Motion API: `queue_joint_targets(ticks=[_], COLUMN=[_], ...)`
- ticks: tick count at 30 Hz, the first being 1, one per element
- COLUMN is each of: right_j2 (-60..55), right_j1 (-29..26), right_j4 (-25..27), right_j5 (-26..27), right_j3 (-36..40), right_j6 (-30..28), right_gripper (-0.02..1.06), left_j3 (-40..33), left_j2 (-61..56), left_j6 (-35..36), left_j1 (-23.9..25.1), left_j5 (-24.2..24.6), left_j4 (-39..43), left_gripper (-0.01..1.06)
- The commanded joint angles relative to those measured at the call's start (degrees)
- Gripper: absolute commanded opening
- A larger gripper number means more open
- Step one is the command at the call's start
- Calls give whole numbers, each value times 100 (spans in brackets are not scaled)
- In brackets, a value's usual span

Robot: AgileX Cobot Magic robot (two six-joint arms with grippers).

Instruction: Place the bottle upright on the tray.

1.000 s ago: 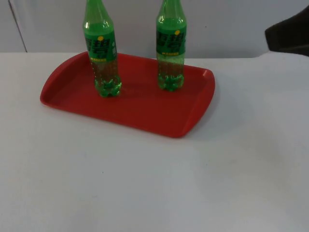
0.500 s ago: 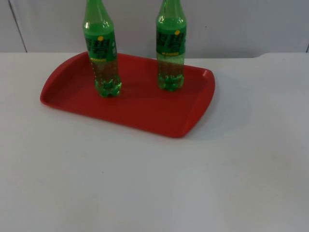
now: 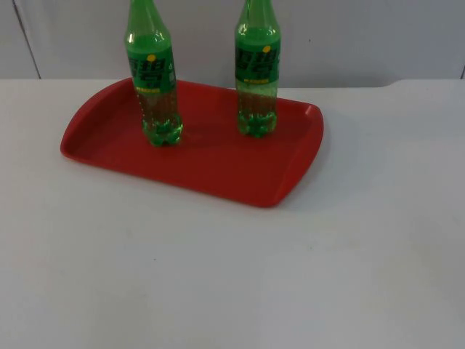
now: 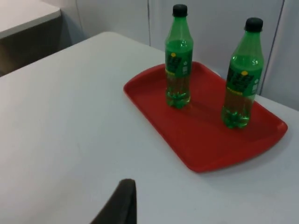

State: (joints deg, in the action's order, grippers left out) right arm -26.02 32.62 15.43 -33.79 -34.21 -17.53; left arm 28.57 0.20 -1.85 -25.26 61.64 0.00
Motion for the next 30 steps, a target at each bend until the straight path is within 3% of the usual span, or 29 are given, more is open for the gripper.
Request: queue_joint_targets(ticks=[1, 7, 11, 16, 24, 27, 30], right_j2=[232, 870, 1325, 1896, 2602, 2602, 2602], right_j1=[10, 10, 10, 10, 10, 10, 10], right_j4=[19, -98, -660, -932, -958, -1086, -1154], right_j5=[-184, -689, -1285, -1540, -2179, -2663, -2734], right_j3=[15, 15, 31, 173, 173, 200, 263], right_j6=[32, 87, 682, 1085, 1110, 1211, 1210], right_gripper=[105, 105, 105, 105, 105, 105, 105], left_j3=[-24, -24, -24, -24, -24, -24, -24], left_j2=[-20, -20, -20, -20, -20, -20, -20], left_j6=[11, 11, 11, 11, 11, 11, 21], left_j1=[-40, -40, -40, -40, -40, -40, -40], left_j5=[-7, -7, -7, -7, -7, -7, -7], left_j4=[47, 47, 47, 47, 47, 47, 47], left_gripper=[105, 105, 105, 105, 105, 105, 105])
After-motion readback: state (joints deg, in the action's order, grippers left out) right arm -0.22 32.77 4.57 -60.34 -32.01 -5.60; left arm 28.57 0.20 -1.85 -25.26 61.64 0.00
